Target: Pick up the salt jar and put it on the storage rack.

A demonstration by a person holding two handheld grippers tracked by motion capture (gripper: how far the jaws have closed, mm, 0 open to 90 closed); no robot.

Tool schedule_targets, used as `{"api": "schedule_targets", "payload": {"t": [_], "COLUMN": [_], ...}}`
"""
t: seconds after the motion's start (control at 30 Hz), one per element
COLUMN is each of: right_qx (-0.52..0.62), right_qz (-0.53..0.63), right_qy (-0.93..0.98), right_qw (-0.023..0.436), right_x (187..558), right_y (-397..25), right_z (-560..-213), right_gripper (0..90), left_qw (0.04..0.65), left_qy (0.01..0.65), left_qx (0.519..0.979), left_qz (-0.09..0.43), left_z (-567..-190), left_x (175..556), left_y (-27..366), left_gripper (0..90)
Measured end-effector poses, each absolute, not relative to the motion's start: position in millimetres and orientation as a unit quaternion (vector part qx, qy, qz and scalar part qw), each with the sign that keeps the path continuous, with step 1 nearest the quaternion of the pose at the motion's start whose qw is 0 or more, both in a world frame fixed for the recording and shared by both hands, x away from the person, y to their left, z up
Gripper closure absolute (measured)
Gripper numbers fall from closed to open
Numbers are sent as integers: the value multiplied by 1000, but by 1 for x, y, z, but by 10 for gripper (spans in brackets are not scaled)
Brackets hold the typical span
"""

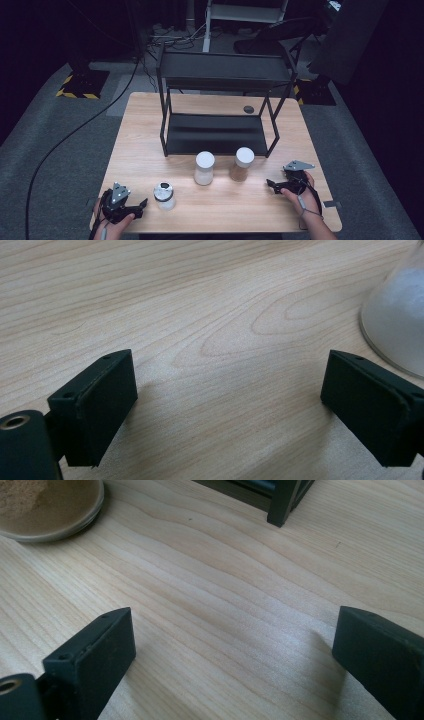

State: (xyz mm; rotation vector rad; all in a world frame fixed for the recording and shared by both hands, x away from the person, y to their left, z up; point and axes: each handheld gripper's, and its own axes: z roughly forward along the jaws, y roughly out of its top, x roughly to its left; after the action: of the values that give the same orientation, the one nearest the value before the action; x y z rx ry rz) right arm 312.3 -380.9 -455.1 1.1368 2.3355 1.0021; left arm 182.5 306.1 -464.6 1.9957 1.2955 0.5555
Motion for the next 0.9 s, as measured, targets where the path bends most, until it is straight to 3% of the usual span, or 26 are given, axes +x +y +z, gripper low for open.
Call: {"api": "schedule_targets", "payload": {"t": [0.9], "right_qx": [401], "right_qz": [354], "right_qy": [826], "right_qw": [178], "right_x": [313], "right_y": [-381], "right_z": [-455], "right_gripper": [32], "left_qw": [398], "left_qy": [450], "left_qx": [772], "left_qz": [208], "left_z": [-399], "left_x": [160], "left_y": [297], "left_gripper": [91]}}
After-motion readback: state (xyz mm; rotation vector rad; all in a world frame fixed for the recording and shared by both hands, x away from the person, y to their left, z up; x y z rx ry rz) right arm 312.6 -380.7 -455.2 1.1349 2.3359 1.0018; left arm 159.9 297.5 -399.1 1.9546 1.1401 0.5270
